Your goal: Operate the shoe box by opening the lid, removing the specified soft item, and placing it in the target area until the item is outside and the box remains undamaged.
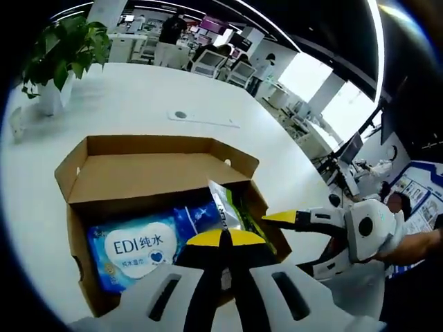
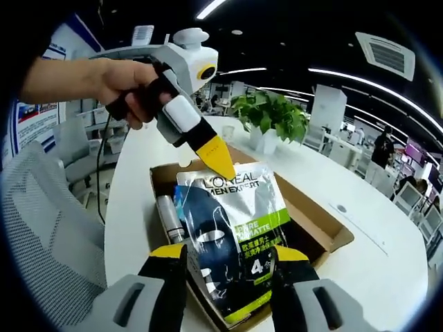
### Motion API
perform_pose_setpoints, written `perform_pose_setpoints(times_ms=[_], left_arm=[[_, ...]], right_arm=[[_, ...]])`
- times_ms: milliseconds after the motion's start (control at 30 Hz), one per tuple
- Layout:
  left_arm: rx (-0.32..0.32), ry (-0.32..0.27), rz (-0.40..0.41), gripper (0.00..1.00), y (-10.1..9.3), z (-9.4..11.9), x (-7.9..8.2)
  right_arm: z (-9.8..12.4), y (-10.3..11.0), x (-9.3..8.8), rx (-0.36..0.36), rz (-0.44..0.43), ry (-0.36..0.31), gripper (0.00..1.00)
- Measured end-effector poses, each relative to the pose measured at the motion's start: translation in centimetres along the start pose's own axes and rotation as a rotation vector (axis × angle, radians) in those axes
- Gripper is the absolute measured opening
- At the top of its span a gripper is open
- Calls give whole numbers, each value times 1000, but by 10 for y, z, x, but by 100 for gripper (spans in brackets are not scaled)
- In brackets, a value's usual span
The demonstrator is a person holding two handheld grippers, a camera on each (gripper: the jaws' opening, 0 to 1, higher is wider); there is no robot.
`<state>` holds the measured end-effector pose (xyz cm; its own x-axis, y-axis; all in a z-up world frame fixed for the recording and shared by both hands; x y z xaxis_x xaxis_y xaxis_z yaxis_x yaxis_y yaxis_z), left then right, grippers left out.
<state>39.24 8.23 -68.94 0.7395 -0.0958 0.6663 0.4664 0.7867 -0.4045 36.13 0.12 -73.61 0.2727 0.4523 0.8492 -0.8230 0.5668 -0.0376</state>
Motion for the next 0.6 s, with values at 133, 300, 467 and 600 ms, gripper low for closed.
perform_pose_setpoints(times_ms=[133, 300, 467, 600], left_arm=[[8, 10, -19, 0, 0, 0, -1], [19, 11, -35, 0, 3, 1, 0], [30, 15, -63, 0, 3, 2, -2], [37, 15, -72, 0, 8, 3, -2]], right_arm=[[-2, 1, -3, -5, -4, 19, 39], [-2, 8, -4, 12, 12, 21, 29], [0, 12, -5, 14, 48, 23, 14], [0, 13, -3, 16, 52, 16, 6]])
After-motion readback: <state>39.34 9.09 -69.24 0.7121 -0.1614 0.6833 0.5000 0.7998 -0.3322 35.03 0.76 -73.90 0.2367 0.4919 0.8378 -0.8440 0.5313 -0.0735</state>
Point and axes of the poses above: the point that each gripper's makers call its tool centre point, and the gripper's own axes: z roughly backward along the fingers, y roughly to its left, x roughly out of its top, the point moved 3 cm from there along z, roughly backward along the fingers, and after that the axes turned 6 degrees about -z, right-handed, at the moved point
